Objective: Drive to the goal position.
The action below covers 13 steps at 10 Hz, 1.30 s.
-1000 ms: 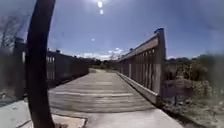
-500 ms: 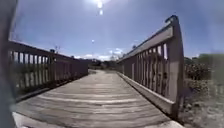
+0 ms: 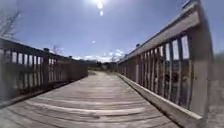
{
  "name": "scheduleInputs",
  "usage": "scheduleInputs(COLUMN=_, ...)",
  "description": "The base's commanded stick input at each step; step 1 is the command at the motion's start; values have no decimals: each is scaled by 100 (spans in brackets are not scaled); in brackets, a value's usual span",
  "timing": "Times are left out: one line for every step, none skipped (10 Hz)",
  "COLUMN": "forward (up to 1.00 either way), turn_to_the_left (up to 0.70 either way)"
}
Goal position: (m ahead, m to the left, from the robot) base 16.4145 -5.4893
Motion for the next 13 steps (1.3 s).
scheduleInputs(forward=70, turn_to_the_left=0)
scheduleInputs(forward=70, turn_to_the_left=0)
scheduleInputs(forward=70, turn_to_the_left=0)
scheduleInputs(forward=70, turn_to_the_left=0)
scheduleInputs(forward=70, turn_to_the_left=0)
scheduleInputs(forward=70, turn_to_the_left=29)
scheduleInputs(forward=70, turn_to_the_left=19)
scheduleInputs(forward=70, turn_to_the_left=2)
scheduleInputs(forward=70, turn_to_the_left=0)
scheduleInputs(forward=70, turn_to_the_left=0)
scheduleInputs(forward=70, turn_to_the_left=0)
scheduleInputs(forward=70, turn_to_the_left=0)
scheduleInputs(forward=70, turn_to_the_left=0)
